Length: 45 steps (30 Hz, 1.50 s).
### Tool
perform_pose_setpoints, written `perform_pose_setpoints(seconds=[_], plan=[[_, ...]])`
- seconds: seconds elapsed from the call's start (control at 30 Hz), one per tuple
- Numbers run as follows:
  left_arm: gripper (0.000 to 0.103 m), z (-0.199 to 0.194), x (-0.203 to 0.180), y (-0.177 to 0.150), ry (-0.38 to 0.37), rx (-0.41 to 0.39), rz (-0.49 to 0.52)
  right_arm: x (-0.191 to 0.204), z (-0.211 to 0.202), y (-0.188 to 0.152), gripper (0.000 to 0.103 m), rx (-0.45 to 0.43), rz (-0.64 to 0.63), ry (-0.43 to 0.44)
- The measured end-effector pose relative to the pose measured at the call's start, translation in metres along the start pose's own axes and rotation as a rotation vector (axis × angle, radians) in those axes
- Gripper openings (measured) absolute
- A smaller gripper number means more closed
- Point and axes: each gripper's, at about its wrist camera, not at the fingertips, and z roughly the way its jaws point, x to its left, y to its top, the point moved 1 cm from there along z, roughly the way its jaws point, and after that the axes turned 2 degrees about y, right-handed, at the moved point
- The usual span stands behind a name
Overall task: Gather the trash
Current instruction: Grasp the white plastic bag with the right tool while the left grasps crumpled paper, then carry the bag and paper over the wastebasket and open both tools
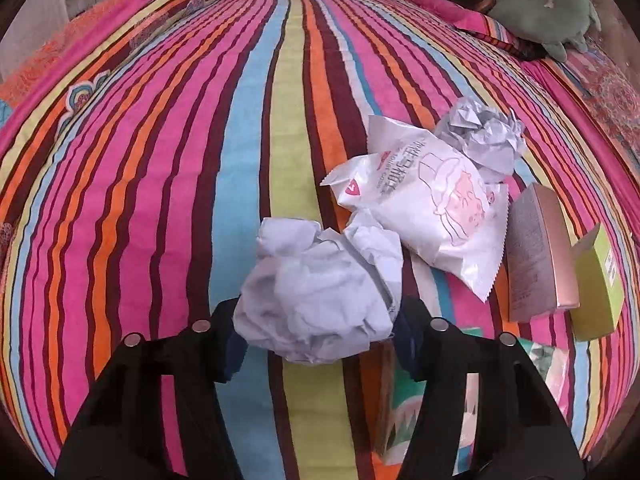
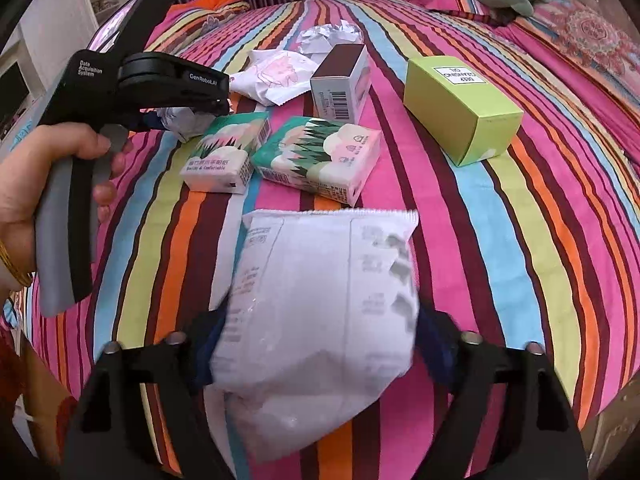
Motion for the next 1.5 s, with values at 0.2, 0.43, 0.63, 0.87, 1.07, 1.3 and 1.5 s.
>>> perform_pose_setpoints(seconds=[0.2,0.43,0.63,0.87,1.07,1.3,1.5], plan=[[0.055,-0.014,0.006,-0.009,0.016,-0.020,-0.013,-0.005,-0.010,0.001,0.056,-0.022,0.012,0.018],[0.055,-0.055,0.023,-0.032,0.027,-0.071,-0.017,-0.011,-0.034,0.002,0.056,-0.055,0.022,0.033],[0.055,-0.104,0.037,-0.072,0.026,-0.110,-0.012,-0.028,-0.063,-0.005,0.056,-0.078,0.061,0.028],[0.055,-0.168,0.032,-0.145,0.006,-0.147,0.034,-0.049,-0.106,-0.031,0.056,-0.103,0.093,0.031],[0.055,-0.203,0.008,-0.222,-0.015,-0.134,0.105,-0.053,-0.125,-0.070,0.056,-0.067,0.110,0.060],[0.055,-0.187,-0.019,-0.321,-0.114,0.061,0.101,-0.049,-0.107,-0.141,0.056,0.101,0.182,0.135],[0.055,-0.143,-0.040,-0.377,-0.125,0.249,0.122,-0.038,-0.065,-0.188,0.056,0.280,0.247,0.180]])
